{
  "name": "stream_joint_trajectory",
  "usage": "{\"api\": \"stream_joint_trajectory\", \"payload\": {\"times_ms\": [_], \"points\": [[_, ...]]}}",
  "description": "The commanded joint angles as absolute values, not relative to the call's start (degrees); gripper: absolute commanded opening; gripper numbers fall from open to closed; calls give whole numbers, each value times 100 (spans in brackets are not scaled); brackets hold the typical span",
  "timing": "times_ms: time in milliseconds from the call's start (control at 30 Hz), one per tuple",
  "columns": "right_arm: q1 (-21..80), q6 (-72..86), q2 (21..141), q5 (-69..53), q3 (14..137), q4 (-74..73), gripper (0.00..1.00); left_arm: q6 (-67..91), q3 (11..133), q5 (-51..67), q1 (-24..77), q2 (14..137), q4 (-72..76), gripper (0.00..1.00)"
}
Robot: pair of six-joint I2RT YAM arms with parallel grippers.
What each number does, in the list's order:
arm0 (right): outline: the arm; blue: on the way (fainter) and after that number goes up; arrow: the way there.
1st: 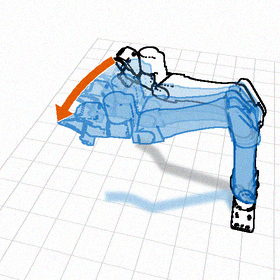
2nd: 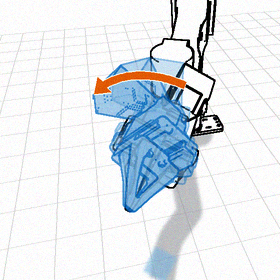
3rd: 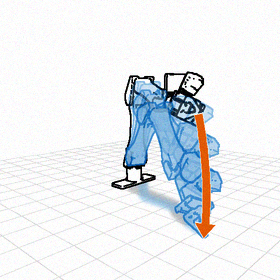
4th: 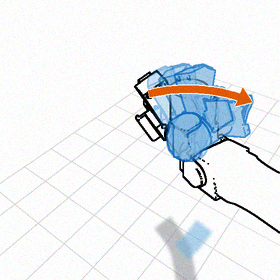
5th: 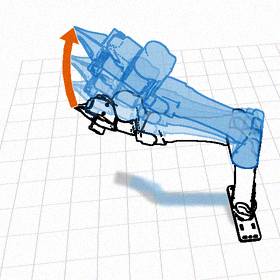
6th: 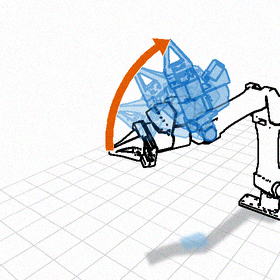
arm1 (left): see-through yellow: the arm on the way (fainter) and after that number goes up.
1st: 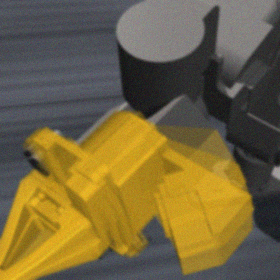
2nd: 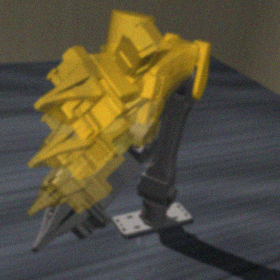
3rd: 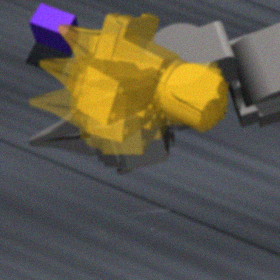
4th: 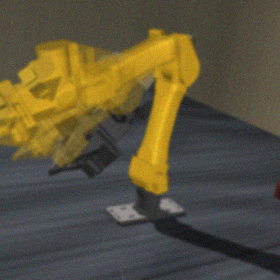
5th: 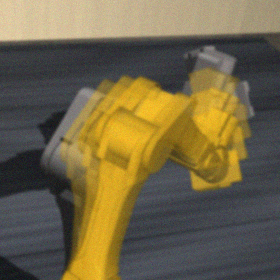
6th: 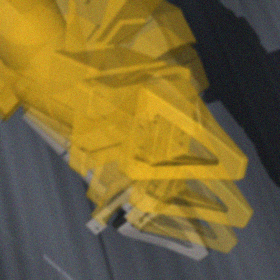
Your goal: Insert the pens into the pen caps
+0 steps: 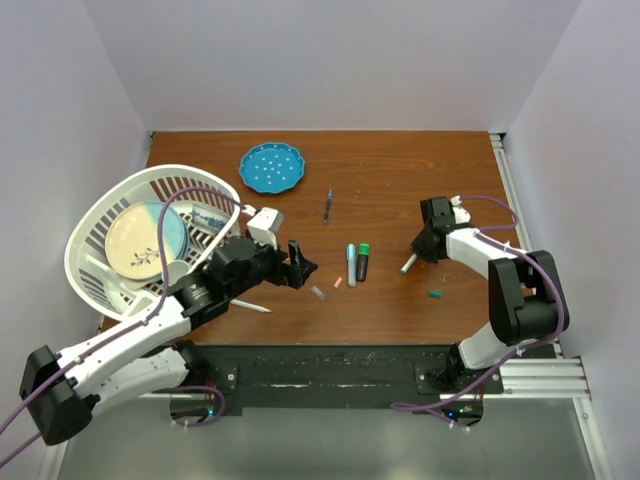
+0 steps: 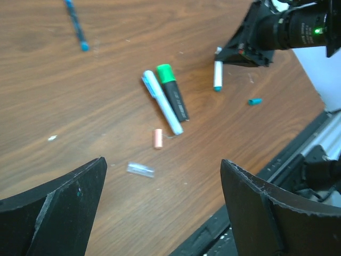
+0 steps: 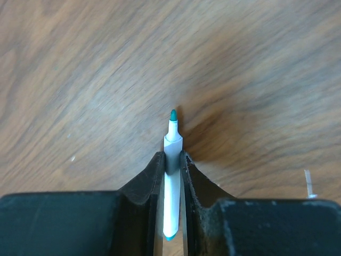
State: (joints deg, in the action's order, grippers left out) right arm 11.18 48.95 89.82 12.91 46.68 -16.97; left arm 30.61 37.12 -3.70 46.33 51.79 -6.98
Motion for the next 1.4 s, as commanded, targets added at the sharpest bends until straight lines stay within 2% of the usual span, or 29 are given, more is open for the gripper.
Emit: {"api": "stream_joint_trajectory", "payload": {"times_ms": [0, 400, 733, 1033, 1367], "points": [[1239, 4781, 8693, 466, 4298, -1275, 0, 3366, 3700, 377, 4693, 5791, 525, 91], [1380, 4808, 7656, -96, 3762, -914, 0, 3621, 4148, 1116, 4746, 7698, 1757, 84], [1512, 4983, 6487, -782, 3586, -870, 0, 3902, 4860, 2328, 4746, 9051, 2689, 81], [1678, 5106, 5731, -1011, 3683, -1098, 0, 4254, 5589, 2988, 4737, 9869, 3023, 77], [1977, 5194, 5327, -958, 3744, -1265, 0, 4596, 5766, 3225, 4746, 10292, 3312, 68]]}}
